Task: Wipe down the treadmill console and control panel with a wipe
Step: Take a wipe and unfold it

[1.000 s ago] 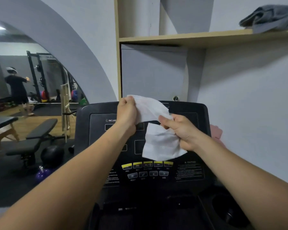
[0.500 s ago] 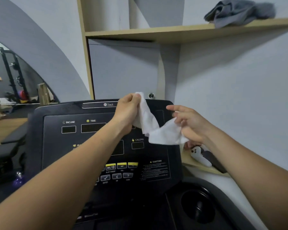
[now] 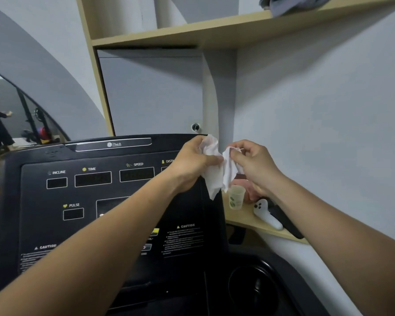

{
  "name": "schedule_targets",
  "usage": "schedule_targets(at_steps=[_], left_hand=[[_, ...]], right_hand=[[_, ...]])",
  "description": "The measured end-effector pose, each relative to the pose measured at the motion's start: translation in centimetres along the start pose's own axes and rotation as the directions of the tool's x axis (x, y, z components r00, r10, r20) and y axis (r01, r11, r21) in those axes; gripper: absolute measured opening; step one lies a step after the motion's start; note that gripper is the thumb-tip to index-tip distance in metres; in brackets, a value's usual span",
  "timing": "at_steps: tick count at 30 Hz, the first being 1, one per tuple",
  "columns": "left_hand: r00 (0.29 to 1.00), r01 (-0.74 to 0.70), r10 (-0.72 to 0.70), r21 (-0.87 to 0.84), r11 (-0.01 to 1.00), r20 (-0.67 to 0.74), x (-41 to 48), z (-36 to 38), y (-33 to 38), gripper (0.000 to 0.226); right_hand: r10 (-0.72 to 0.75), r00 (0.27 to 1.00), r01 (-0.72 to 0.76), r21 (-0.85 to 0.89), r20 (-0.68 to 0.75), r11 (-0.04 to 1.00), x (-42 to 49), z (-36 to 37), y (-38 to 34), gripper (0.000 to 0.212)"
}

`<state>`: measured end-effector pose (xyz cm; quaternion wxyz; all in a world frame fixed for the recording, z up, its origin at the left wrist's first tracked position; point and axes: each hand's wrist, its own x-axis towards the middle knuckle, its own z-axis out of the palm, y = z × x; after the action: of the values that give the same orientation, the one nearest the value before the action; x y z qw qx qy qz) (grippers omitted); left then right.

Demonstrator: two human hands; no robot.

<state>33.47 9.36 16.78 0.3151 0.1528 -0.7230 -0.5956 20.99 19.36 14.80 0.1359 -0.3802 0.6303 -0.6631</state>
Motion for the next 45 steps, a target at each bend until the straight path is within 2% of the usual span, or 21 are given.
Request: schedule_targets(at_steps=[2,5,8,11,14,16,20,23,28,31,33,35,37,38,39,40,41,42,43,44,45], left_hand=[[1.0,-0.016,0.017,0.022,1.0,-0.02,0.5,1.0,-0.2,0.04],[0.997,-0.042,0.049,0.107,0.993,-0.065,1.3,2.5,-0.6,0.035],[0.989,-0.072,0.099,0.225,0.972,-0.109,2.4,4.4,-1.4,0.026],[0.984,-0.093,0.132,0.285,0.954,-0.12,3.4,6.7,-2.5,0.016],[0.98,-0.042,0.081,0.209,0.977,-0.18,4.6,8.7,-3.8,0.021],[0.965,0.03,0.004,0.126,0.992,-0.262,5.6,9.9,-4.8,0.021],[0.911,0.149,-0.161,-0.061,0.987,-0.378,7.9,12.7,-7.3,0.023],[0.878,0.214,-0.242,-0.112,0.97,-0.413,9.2,14.4,-9.6,0.025],[0.825,0.275,-0.33,-0.183,0.944,-0.459,9.7,15.2,-13.6,0.026],[0.841,0.239,-0.31,-0.208,0.948,-0.443,9.8,15.2,-14.3,0.03],[0.852,0.223,-0.299,-0.217,0.95,-0.43,10.0,15.2,-14.4,0.03],[0.851,0.218,-0.296,-0.222,0.95,-0.434,10.2,15.2,-14.4,0.028],[0.85,0.231,-0.309,-0.225,0.946,-0.427,10.1,15.3,-14.2,0.026],[0.852,0.238,-0.318,-0.232,0.943,-0.417,9.9,15.4,-13.9,0.027],[0.855,0.244,-0.326,-0.241,0.939,-0.404,9.8,15.4,-13.6,0.027],[0.856,0.249,-0.333,-0.249,0.936,-0.395,9.5,15.4,-13.0,0.027],[0.858,0.253,-0.339,-0.256,0.933,-0.387,9.3,15.4,-12.4,0.026],[0.861,0.261,-0.345,-0.256,0.931,-0.375,9.0,15.4,-11.8,0.024],[0.866,0.269,-0.347,-0.249,0.93,-0.36,8.7,15.5,-11.2,0.023],[0.874,0.269,-0.342,-0.243,0.932,-0.345,8.3,15.6,-10.4,0.021],[0.884,0.257,-0.329,-0.243,0.935,-0.333,7.7,15.6,-9.5,0.018]], right_hand=[[0.048,0.999,-0.048,-0.03,0.024,0.998,0.5,-0.8,0.4,0.014],[0.161,0.985,-0.165,0.061,0.066,0.984,1.6,-2.4,1.2,0.02],[0.149,0.987,-0.142,0.119,-0.053,0.983,3.3,-4.5,2.7,0.006],[0.159,0.968,-0.135,0.13,-0.196,0.982,5.6,-7.5,4.5,0.01],[0.186,0.941,-0.17,0.08,-0.283,0.982,8.3,-9.8,7.4,0.014],[0.2,0.937,-0.188,0.067,-0.288,0.98,10.2,-10.5,9.3,0.014],[0.33,0.925,-0.317,0.096,-0.187,0.944,14.2,-10.9,14.0,0.013],[0.355,0.928,-0.363,-0.061,-0.111,0.93,16.9,-10.7,18.1,0.024],[0.304,0.952,-0.259,-0.433,0.037,0.864,20.3,-9.4,24.8,0.035],[0.361,0.915,-0.152,-0.674,0.18,0.723,22.9,-8.4,29.6,0.039],[0.381,0.891,-0.016,-0.822,0.246,0.569,24.5,-7.8,32.4,0.036],[0.398,0.877,0.048,-0.872,0.27,0.486,25.3,-7.0,32.5,0.038],[0.384,0.855,0.198,-0.903,0.349,0.381,24.9,-6.8,30.1,0.044],[0.332,0.867,0.255,-0.903,0.371,0.345,24.7,-7.2,29.3,0.045],[0.302,0.886,0.242,-0.906,0.352,0.348,23.9,-7.8,27.7,0.045],[0.23,0.922,0.205,-0.896,0.312,0.393,23.2,-8.5,26.8,0.046],[0.175,0.955,0.129,-0.868,0.238,0.48,22.0,-9.1,25.4,0.046],[0.142,0.976,0.044,-0.79,0.164,0.611,20.9,-9.8,23.8,0.042],[0.196,0.975,-0.089,-0.627,0.104,0.774,19.2,-10.2,21.4,0.038],[0.292,0.949,-0.229,-0.379,0.118,0.897,17.8,-10.5,19.1,0.038],[0.395,0.89,-0.362,-0.176,0.228,0.915,16.0,-10.9,16.1,0.047]])
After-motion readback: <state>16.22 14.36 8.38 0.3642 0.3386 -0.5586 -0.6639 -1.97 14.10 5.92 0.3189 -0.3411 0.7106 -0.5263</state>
